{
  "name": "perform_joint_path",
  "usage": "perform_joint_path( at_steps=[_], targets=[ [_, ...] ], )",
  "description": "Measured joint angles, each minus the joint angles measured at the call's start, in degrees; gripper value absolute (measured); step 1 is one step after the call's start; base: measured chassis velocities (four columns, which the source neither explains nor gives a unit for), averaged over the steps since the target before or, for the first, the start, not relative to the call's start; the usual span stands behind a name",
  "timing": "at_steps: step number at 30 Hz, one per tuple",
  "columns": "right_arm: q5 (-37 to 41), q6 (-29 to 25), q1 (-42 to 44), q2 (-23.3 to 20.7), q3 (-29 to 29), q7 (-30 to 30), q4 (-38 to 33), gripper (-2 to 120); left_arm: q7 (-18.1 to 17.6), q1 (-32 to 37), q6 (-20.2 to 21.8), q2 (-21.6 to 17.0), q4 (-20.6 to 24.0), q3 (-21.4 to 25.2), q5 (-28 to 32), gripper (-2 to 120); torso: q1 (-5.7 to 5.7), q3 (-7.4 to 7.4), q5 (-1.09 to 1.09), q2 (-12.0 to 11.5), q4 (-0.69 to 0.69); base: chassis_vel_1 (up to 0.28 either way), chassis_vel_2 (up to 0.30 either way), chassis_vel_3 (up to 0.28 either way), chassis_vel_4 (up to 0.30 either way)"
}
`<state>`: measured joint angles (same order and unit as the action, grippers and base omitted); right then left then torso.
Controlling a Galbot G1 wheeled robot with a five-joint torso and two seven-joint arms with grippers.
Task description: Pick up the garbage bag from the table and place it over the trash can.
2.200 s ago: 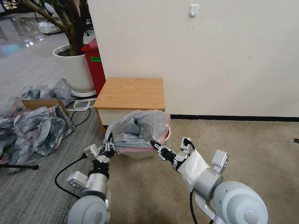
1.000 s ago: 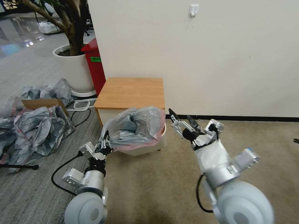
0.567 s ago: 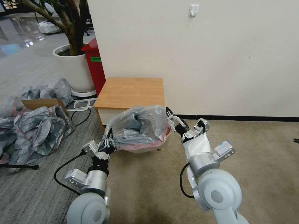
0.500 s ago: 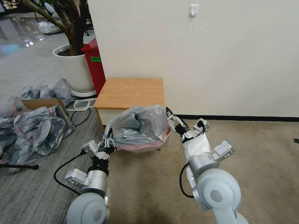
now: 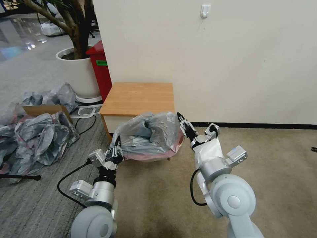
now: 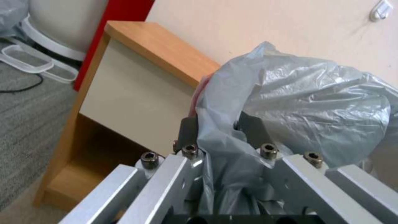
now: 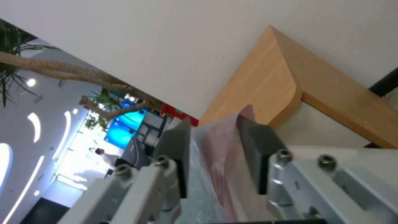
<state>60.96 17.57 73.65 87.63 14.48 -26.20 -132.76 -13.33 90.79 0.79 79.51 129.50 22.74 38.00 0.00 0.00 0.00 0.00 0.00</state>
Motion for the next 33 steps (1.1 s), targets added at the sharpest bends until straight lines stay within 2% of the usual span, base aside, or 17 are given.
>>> perform_joint_path(
  at_steps=[2,7,22,33],
  targets=[
    [0.0,0.0,0.0,0.0,0.0,0.0,0.0,22,0.1,0.1,0.0,0.0,0.0,0.0,0.0,10,0.00,0.00,0.00,0.0,0.00,0.000,0.000,0.000,0.000],
    [0.2,-0.2,0.1,0.1,0.0,0.1,-0.1,0,0.4,0.4,0.0,0.0,0.0,-0.2,-0.1,10,0.00,0.00,0.00,0.0,0.00,0.000,0.000,0.000,0.000],
    [2.1,-1.7,0.4,0.1,0.9,-0.6,-0.4,0,0.9,0.7,0.0,0.2,0.0,-0.2,0.6,10,0.00,0.00,0.00,0.0,0.00,0.000,0.000,0.000,0.000],
    [5.1,-0.6,1.7,-3.3,3.4,-4.5,-0.5,0,1.0,0.6,1.3,0.0,1.1,1.0,6.7,10,0.00,0.00,0.00,0.0,0.00,0.000,0.000,0.000,0.000]
  ],
)
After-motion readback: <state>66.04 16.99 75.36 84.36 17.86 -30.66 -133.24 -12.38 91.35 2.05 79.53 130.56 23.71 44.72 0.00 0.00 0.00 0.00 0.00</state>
